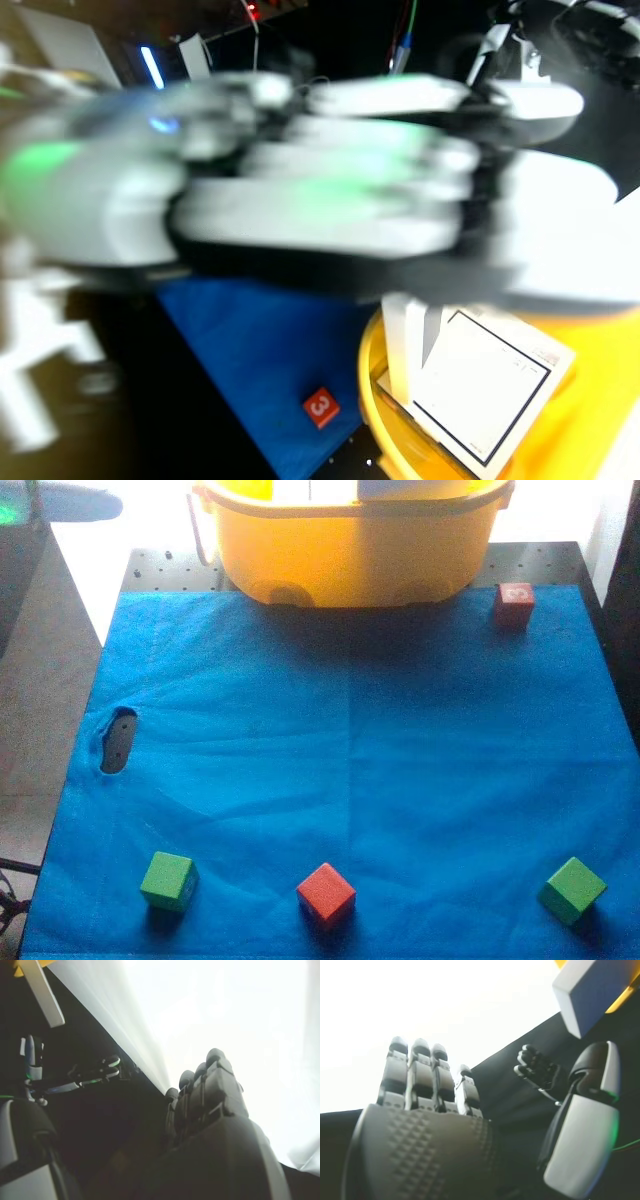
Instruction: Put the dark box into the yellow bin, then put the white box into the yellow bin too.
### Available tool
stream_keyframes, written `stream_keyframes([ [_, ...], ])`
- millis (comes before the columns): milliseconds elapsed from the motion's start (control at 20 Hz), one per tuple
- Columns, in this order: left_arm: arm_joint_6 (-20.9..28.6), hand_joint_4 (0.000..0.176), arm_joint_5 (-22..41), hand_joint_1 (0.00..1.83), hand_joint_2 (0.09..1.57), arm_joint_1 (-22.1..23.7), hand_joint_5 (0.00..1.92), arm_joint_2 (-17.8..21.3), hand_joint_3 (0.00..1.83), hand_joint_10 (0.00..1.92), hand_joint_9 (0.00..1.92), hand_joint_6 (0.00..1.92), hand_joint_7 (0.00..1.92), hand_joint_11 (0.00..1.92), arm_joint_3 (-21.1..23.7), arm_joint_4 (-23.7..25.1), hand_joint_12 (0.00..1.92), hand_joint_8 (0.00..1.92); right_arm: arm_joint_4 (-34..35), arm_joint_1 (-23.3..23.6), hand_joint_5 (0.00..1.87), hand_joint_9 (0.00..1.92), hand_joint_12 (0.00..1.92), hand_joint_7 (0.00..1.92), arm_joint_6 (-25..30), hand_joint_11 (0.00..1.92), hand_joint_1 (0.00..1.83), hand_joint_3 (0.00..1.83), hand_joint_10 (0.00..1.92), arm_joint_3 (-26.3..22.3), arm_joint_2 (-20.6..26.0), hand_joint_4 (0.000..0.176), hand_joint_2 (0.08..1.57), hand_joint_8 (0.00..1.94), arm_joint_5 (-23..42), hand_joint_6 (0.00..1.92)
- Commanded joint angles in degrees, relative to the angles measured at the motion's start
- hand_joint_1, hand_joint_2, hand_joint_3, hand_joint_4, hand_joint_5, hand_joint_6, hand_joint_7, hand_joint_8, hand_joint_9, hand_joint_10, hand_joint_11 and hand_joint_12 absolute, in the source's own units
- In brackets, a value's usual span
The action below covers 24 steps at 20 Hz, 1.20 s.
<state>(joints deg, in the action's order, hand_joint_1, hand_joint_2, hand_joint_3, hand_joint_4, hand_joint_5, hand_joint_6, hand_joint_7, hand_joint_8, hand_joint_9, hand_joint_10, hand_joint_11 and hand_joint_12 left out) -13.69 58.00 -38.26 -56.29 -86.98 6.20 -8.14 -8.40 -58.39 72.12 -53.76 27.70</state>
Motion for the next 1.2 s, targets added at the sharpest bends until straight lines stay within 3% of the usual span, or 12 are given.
stream_keyframes([
  [0, -0.05, 0.099, 8.36, 1.05, 0.77, -0.5, 0.09, 0.97, 0.01, 0.0, 0.0, 0.0, 0.08, 0.0, 0.36, -4.08, 0.0, 0.0, 0.64, 1.26, 0.0, 0.12, 0.0, 0.15, -0.2, 0.01, 0.91, 0.0, 0.0, -0.85, 0.59, 0.176, 0.66, 0.01, 7.1, 0.0],
  [350, -7.08, 0.114, 26.67, 0.96, 0.78, -15.64, 0.0, 8.75, 0.0, 0.0, 0.0, 0.0, 0.0, 0.0, 10.19, -16.42, 0.0, 0.0, 3.09, 0.54, 0.0, 0.13, 0.01, 0.16, -5.75, 0.01, 0.9, 0.0, 0.01, -12.55, 13.83, 0.176, 0.65, 0.01, 13.97, 0.0],
  [550, -9.1, 0.036, 38.39, 0.9, 1.11, -24.05, 0.29, 10.97, 0.02, 0.0, 0.0, 0.05, 0.08, 0.0, 14.36, -21.91, 0.0, 0.0, 4.34, -1.08, 0.0, 0.09, 0.01, 0.15, -5.76, 0.01, 0.86, 0.01, 0.0, -16.98, 19.05, 0.176, 0.68, 0.0, 18.28, 0.0],
  [600, -9.53, 0.148, 40.18, 0.84, 1.27, -25.11, 0.55, 11.25, 0.0, 0.0, 0.0, 1.22, 0.14, 0.0, 15.06, -22.27, 0.0, 0.01, 4.34, -1.18, 0.0, 0.09, 0.01, 0.17, -5.76, 0.01, 0.82, 0.01, 0.0, -17.83, 19.79, 0.176, 0.74, 0.0, 18.3, 0.0],
  [650, -10.32, 0.17, 41.18, 0.81, 1.31, -25.46, 0.58, 11.49, 0.0, 0.0, 0.0, 1.49, 0.15, 0.0, 15.81, -22.06, 0.0, 0.01, 4.31, -1.32, 0.0, 0.09, 0.02, 0.16, -5.77, 0.03, 0.81, 0.01, 0.0, -18.64, 20.5, 0.176, 0.75, 0.0, 18.35, 0.0],
  [750, -10.56, 0.094, 41.19, 0.79, 1.19, -25.47, 0.14, 11.47, 0.0, 0.0, 0.0, 0.73, 0.11, 0.0, 16.01, -21.79, 0.0, 0.0, 4.31, -1.62, 0.0, 0.17, 0.05, 0.2, -5.77, 0.1, 0.76, 0.0, 0.01, -19.03, 21.19, 0.176, 0.74, 0.0, 18.35, 0.0],
  [800, -10.73, 0.048, 41.22, 0.74, 1.27, -25.45, 0.2, 11.47, 0.0, 0.0, 0.01, 0.79, 0.16, 0.0, 16.37, -21.43, 0.0, 0.0, 4.31, -1.65, 0.0, 0.22, 0.08, 0.23, -5.77, 0.16, 0.74, 0.01, 0.02, -19.43, 21.89, 0.176, 0.78, 0.01, 18.37, 0.0],
  [850, -11.09, 0.06, 41.22, 0.75, 1.27, -25.38, 0.29, 11.53, 0.0, 0.0, 0.04, 0.87, 0.21, 0.0, 16.66, -21.06, 0.0, 0.0, 4.31, -1.65, 0.0, 0.25, 0.11, 0.25, -5.77, 0.19, 0.69, 0.0, 0.01, -19.73, 22.36, 0.176, 0.77, 0.0, 18.38, 0.0],
  [900, -11.28, 0.153, 41.23, 0.77, 1.32, -25.31, 0.51, 11.62, 0.01, 0.0, 0.05, 1.45, 0.24, 0.0, 16.9, -20.66, 0.0, 0.01, 4.31, -1.65, 0.03, 0.28, 0.12, 0.29, -5.77, 0.2, 0.71, 0.0, 0.01, -19.94, 22.71, 0.176, 0.76, 0.01, 18.38, 0.01],
  [1000, -11.57, 0.175, 41.24, 0.84, 1.29, -24.69, 0.64, 11.96, 0.0, 0.02, 0.14, 1.49, 0.36, 0.02, 17.51, -19.4, 0.01, 0.02, 4.15, -1.69, 0.25, 0.33, 0.14, 0.36, -5.77, 0.23, 0.71, 0.0, 0.01, -21.25, 24.35, 0.176, 0.75, 0.0, 18.38, 0.02],
  [1050, -11.89, 0.0, 41.24, 0.77, 1.16, -23.86, 0.17, 12.07, 0.0, 0.01, 0.13, 0.67, 0.18, 0.08, 17.74, -18.37, 0.05, 0.02, 3.68, -1.69, 0.45, 0.32, 0.12, 0.37, -5.77, 0.2, 0.72, 0.0, 0.0, -22.05, 25.38, 0.153, 0.8, 0.0, 18.39, 0.03],
  [1150, -12.91, 0.0, 41.24, 0.87, 1.11, -21.22, 0.04, 12.51, 0.0, 0.0, 0.01, 0.22, 0.03, 0.0, 18.49, -15.44, 0.01, 0.0, 2.35, -1.69, 0.52, 0.39, 0.13, 0.44, -5.77, 0.26, 0.65, 0.01, 0.0, -23.93, 27.62, 0.131, 0.79, 0.0, 18.96, 0.01],
])
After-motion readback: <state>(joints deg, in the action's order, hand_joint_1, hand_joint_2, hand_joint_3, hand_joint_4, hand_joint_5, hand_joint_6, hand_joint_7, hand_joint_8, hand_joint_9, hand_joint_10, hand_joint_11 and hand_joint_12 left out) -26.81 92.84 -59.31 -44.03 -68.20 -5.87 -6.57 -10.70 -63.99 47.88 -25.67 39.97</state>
